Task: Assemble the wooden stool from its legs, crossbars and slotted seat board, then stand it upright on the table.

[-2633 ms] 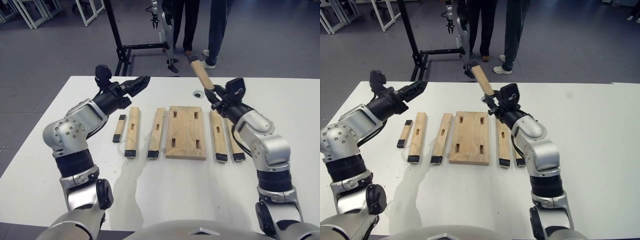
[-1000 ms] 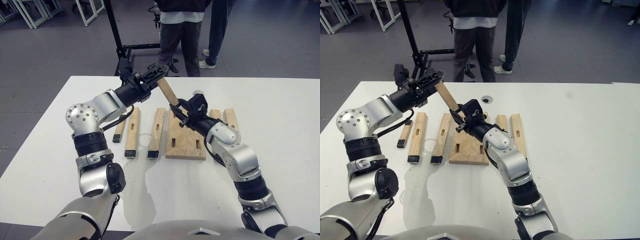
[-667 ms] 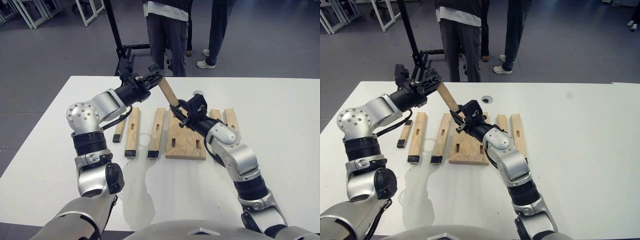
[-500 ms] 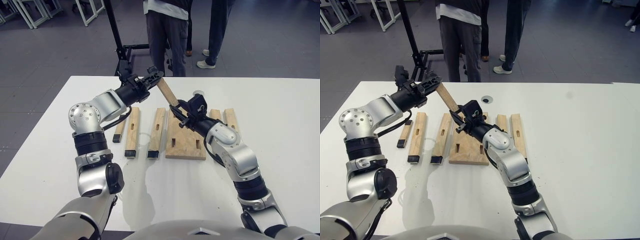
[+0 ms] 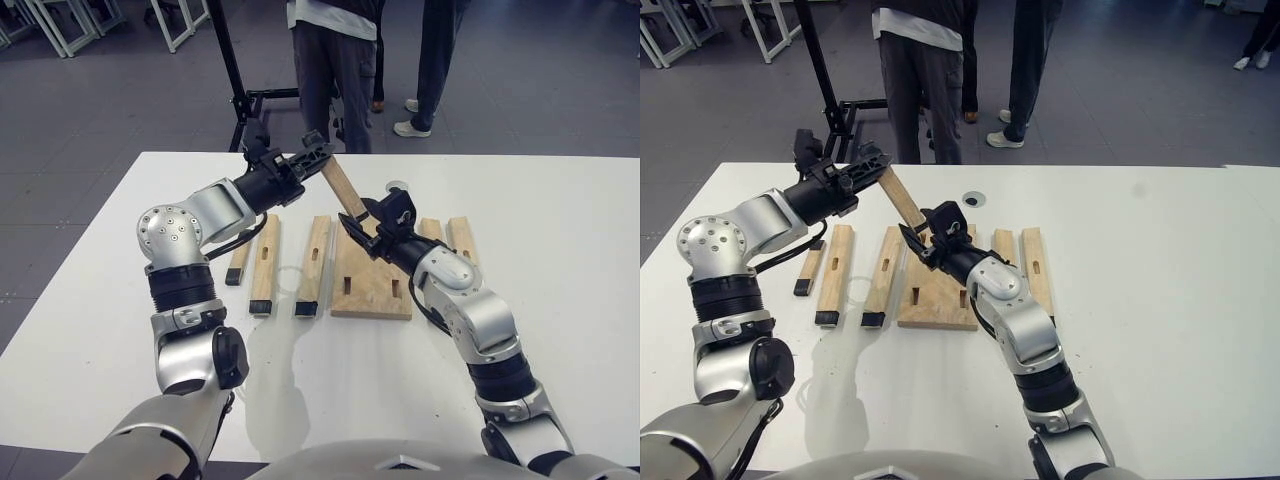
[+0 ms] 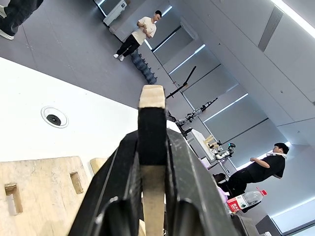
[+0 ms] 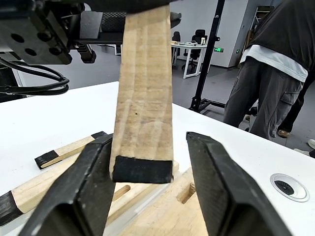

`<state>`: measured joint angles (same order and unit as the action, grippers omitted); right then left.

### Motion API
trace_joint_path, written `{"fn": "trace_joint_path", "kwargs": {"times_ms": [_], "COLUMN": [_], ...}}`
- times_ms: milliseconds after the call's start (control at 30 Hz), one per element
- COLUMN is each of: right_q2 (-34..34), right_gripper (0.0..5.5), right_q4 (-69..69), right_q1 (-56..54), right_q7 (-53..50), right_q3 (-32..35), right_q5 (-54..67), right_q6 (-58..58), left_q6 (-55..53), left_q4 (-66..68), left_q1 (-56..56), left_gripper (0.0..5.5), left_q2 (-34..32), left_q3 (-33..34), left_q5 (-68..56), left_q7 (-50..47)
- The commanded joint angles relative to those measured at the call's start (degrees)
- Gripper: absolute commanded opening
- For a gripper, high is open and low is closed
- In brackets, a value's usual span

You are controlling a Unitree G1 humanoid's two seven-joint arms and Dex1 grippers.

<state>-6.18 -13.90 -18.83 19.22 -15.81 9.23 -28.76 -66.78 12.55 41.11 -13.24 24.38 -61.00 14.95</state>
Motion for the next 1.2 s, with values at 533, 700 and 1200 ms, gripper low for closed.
{"fn": "trace_joint_path", "kwargs": {"times_ms": [533, 700, 1200], "right_q2": [0.59, 1.17, 1.47], "right_gripper": [5.5, 5.5, 5.5], "right_q4": [0.41, -0.52, -0.96], "right_q1": [3.61, 4.83, 5.37], "right_q7": [-14.54, -16.38, -16.28], "right_q3": [14.85, 16.22, 15.07], "right_q5": [-4.39, -4.66, -4.91], "right_q6": [-0.33, -0.83, -1.21], "left_q6": [29.25, 35.54, 39.03], "left_q4": [-26.08, -25.83, -20.19], "left_q1": [-28.2, -30.61, -29.96], "left_gripper": [0.42, 0.42, 0.42], "left_q2": [-2.1, -1.17, 3.4], "left_q3": [-7.42, -11.29, -11.65], "left_q5": [33.53, 40.85, 42.98], "left_q7": [-14.29, -14.69, -14.08]}}
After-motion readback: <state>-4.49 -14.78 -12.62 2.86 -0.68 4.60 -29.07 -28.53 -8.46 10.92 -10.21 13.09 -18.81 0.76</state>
